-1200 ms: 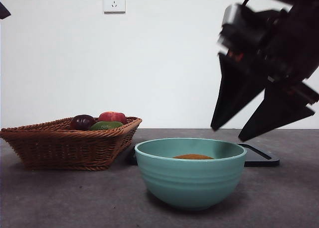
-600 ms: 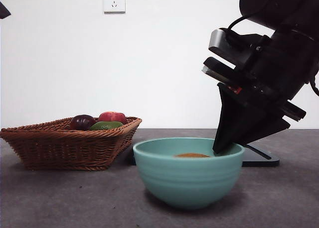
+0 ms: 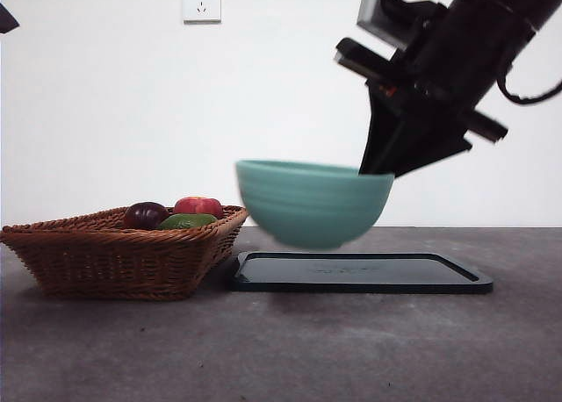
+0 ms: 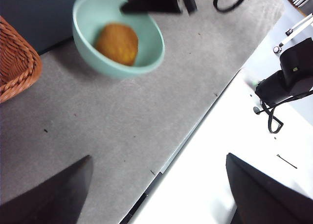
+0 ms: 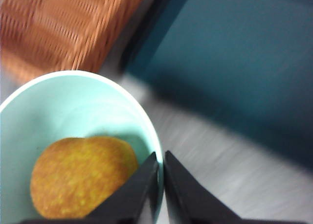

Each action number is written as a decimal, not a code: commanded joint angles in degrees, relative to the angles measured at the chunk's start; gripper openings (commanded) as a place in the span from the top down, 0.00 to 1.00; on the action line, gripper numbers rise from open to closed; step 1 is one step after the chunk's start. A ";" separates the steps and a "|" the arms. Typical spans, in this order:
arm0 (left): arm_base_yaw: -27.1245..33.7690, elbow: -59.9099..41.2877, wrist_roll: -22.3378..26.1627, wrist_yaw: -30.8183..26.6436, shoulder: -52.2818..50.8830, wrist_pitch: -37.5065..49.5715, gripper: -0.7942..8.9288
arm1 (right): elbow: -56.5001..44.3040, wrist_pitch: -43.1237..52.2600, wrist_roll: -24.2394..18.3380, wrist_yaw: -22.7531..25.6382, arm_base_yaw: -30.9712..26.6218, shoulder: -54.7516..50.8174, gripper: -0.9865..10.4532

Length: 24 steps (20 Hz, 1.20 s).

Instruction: Pick up the wifruite, put it on the bowl, pick up the plate, put it on desk

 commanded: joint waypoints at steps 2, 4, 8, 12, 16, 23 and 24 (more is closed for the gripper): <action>-0.17 0.66 1.14 0.55 0.31 0.61 0.48 | 5.22 0.04 -2.12 0.20 -3.19 3.65 0.90; -0.17 0.66 1.11 0.55 0.31 0.61 0.48 | 8.72 0.04 -3.43 0.20 -5.66 7.32 0.90; -0.17 0.66 1.11 0.55 0.31 0.61 0.48 | 15.41 0.17 -4.46 0.13 -9.49 15.52 0.90; -0.17 0.66 1.11 0.55 0.31 0.61 0.48 | 19.61 0.44 -5.16 0.04 -11.19 21.97 0.90; -0.17 0.66 1.11 0.55 0.31 0.61 0.48 | 19.96 2.34 -5.20 0.15 -11.47 26.03 0.90; -0.17 0.66 1.11 0.55 0.31 0.61 0.48 | 19.96 1.29 -5.77 0.22 -11.45 26.36 0.79; -0.17 0.66 1.11 0.55 0.31 0.63 0.48 | 19.96 1.40 -5.49 0.22 -11.45 26.34 0.72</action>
